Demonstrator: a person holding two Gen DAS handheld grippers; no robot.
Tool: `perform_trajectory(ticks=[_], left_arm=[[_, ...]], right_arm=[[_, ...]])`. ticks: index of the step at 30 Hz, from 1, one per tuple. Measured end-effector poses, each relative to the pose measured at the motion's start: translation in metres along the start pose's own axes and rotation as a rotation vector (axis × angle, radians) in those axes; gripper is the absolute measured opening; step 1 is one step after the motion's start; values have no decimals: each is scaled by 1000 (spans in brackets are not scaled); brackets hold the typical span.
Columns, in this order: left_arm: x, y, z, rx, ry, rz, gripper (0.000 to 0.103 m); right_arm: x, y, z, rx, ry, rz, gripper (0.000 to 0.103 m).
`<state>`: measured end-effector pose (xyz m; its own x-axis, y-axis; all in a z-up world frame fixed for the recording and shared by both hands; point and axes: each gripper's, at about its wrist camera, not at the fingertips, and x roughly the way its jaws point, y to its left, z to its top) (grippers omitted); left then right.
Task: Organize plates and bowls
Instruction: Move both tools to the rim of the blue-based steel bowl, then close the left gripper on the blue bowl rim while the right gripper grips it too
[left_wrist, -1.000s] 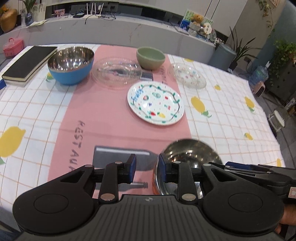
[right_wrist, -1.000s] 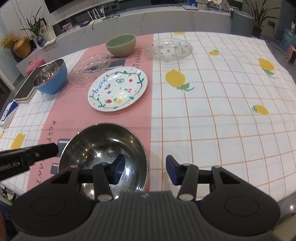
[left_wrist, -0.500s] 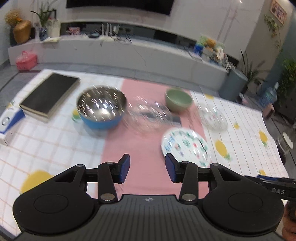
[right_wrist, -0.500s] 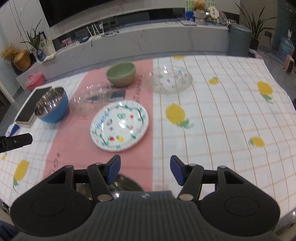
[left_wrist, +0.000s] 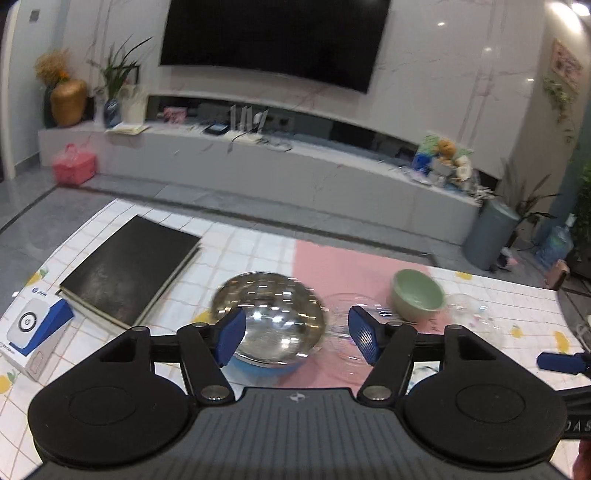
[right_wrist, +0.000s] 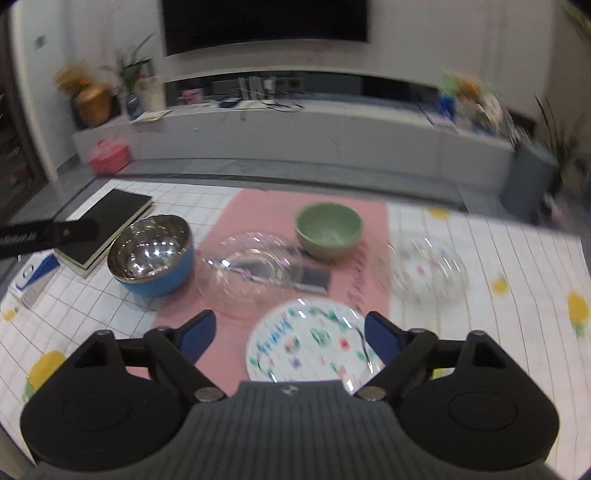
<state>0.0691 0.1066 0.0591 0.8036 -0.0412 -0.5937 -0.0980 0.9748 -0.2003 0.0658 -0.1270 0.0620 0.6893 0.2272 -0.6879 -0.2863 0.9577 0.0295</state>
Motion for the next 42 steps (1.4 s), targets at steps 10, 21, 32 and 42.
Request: perform_trajectory(ticks=[10,21,32,42], left_arm=[[33,41,8,-73,108,44,70],[70,71,4,-169,226,76,69],[90,67,-4,-203,277,53,65],[108,65,-10,-213,334,52,43]], right_arm=[[81,36,42,71,49,89,100],[157,62,66,169,146,134,99],[198,80,66,145,255,127,80],[220,89,66,160,339,137,62]])
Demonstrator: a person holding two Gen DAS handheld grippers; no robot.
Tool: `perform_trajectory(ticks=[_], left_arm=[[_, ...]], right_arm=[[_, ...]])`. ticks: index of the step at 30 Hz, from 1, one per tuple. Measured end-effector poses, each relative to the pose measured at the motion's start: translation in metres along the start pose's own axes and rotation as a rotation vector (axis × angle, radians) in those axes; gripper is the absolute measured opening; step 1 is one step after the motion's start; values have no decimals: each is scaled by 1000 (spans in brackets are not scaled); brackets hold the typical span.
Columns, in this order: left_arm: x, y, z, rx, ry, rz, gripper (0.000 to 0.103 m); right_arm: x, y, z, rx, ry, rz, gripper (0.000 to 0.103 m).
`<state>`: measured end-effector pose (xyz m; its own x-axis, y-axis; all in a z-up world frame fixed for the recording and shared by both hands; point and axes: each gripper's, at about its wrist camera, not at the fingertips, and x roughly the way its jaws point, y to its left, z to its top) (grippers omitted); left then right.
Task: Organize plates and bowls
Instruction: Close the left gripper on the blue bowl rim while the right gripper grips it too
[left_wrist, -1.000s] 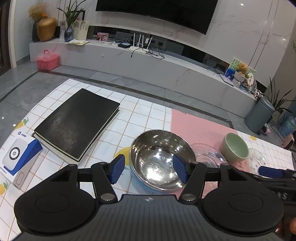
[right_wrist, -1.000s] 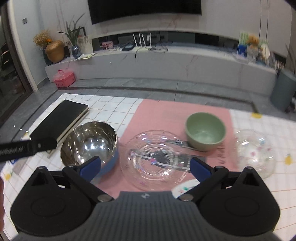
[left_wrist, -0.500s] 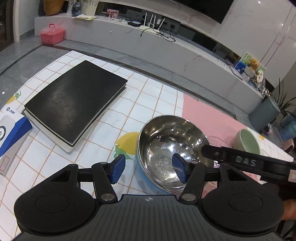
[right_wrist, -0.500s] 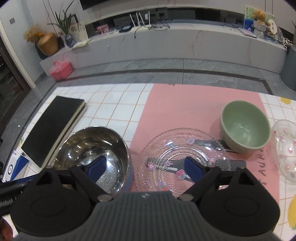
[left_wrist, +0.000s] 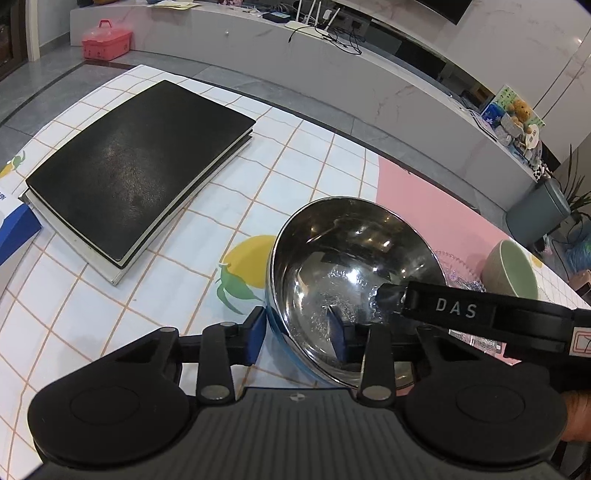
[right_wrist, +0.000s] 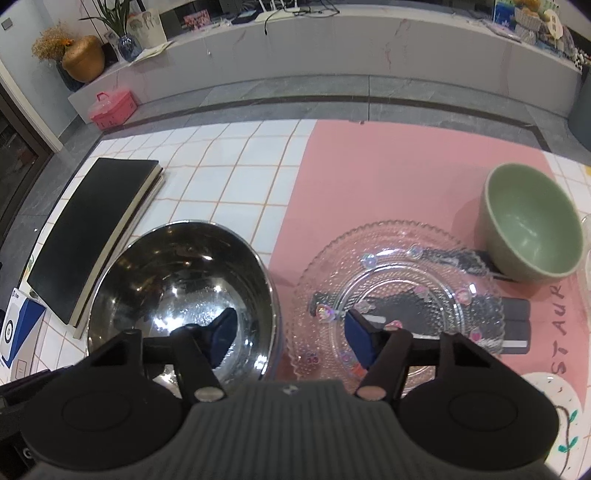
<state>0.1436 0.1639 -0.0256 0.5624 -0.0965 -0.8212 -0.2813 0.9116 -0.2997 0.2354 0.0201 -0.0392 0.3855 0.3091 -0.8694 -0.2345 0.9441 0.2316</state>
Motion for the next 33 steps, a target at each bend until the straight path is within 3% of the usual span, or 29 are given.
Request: perform_trajectory(ticks=[10,13,15,17,33], left_arm=[[11,6,2,-55,28,-9,30],[12,7,3,-61,36,-25,23],[13,6,2,-57,34,-23,21],[12,4,1,-48,29,-10,19],[1,3,2,-26,14,-16,18]], right_arm=[[9,5,3,-18,18,19,49],[8,5,5,-25,8,25,40],[6,6,6,-43,-1,16,25],[5,6,7,-47,0,24,21],[-13,1,7,-26,-13,51,16]])
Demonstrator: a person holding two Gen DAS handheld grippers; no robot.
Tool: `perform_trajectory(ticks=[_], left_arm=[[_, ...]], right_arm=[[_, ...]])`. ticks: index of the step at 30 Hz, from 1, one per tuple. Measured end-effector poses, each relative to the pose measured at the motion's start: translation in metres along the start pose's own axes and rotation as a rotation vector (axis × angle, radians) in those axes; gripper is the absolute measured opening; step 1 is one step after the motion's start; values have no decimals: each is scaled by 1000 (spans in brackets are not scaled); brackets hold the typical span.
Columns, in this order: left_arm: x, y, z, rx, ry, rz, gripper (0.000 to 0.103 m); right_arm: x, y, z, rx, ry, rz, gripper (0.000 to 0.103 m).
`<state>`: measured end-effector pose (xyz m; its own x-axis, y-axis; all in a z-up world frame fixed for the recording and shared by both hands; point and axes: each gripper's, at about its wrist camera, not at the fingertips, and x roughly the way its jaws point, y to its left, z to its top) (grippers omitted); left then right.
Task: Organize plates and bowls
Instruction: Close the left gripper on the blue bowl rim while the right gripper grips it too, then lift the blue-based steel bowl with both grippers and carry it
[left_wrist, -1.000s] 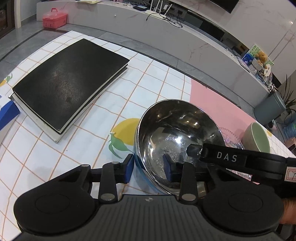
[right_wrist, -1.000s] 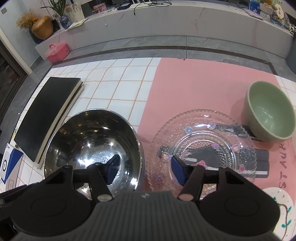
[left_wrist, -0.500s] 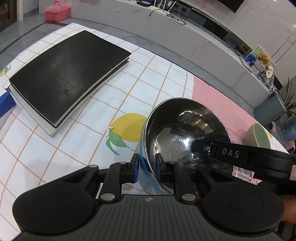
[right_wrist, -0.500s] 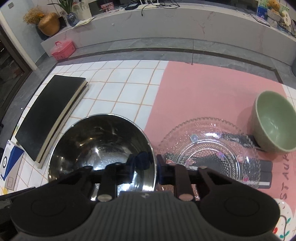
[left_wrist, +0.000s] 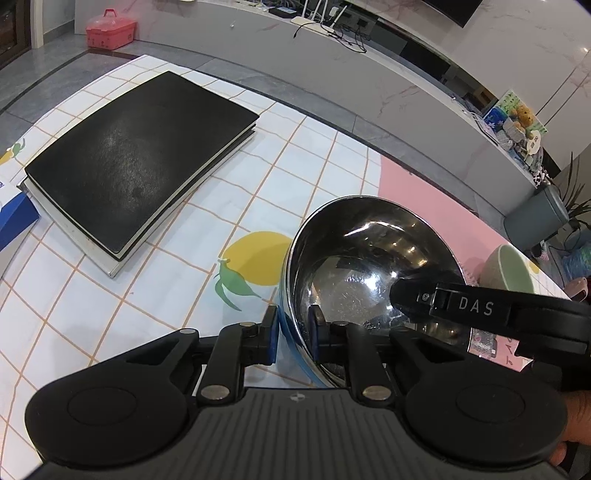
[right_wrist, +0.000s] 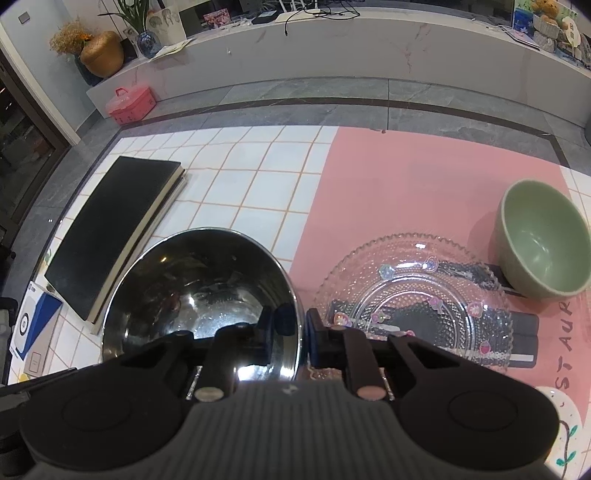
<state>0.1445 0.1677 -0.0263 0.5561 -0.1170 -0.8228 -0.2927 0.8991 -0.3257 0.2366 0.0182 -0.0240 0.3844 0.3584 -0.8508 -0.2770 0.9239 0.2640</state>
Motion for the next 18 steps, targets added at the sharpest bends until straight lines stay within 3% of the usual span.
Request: perform_trajectory(ticks=[18], left_arm=[[-52,-35,-30,115,-61,-26,15]], right_arm=[[-77,-17,-41,58,-23,8,14]])
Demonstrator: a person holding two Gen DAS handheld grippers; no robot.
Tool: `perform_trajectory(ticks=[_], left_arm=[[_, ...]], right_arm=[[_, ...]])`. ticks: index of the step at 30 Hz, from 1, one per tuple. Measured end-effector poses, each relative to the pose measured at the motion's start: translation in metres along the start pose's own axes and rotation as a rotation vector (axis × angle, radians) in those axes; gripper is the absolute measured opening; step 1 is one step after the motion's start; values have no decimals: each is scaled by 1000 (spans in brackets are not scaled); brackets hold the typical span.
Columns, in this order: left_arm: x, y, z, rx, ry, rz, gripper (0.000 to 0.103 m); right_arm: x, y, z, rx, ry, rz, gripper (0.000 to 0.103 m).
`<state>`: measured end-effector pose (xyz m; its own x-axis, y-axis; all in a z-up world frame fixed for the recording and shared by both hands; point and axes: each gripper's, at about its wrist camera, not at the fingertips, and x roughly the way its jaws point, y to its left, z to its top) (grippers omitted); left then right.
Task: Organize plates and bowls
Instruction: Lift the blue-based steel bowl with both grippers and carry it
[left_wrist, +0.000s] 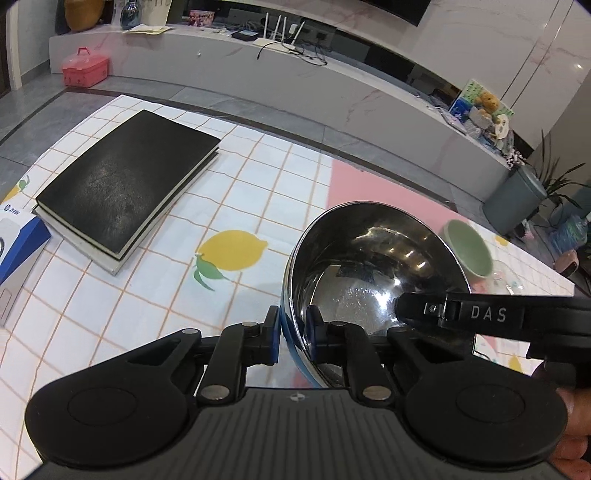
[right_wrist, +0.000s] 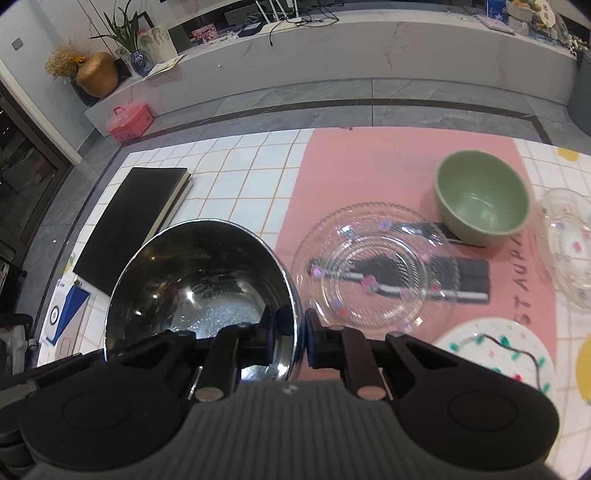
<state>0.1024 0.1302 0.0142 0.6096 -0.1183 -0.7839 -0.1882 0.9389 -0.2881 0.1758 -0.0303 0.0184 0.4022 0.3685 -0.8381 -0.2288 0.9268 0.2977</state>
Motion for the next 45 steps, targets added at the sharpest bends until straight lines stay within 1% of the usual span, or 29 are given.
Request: perform_trajectory(ticks=[5,11,18,27,35,45], left_arm=[[-21,-17,-15,30,-23,4,14],[-46,-36,-40,48,-28,-16,15],[-82,-71,-59,107,-67,-22,15],[-109,-109,-86,173,-87,-51,15],[-112,-131,-112,210,-69,-87,15],[-105,-147,-137,249,-36,-106,16]], right_arm=[[-34,-6,-20,0,-23,-13,13],[-73,-19,-49,18,-39,-22,12],[-122,-37,-78,43,-101,-22,12],[-173,-68,-109,86,-141,-20,12],[-194,-94,-133,116,-154,-31,12],[-199,-121,-154,154,-142,-38,12]])
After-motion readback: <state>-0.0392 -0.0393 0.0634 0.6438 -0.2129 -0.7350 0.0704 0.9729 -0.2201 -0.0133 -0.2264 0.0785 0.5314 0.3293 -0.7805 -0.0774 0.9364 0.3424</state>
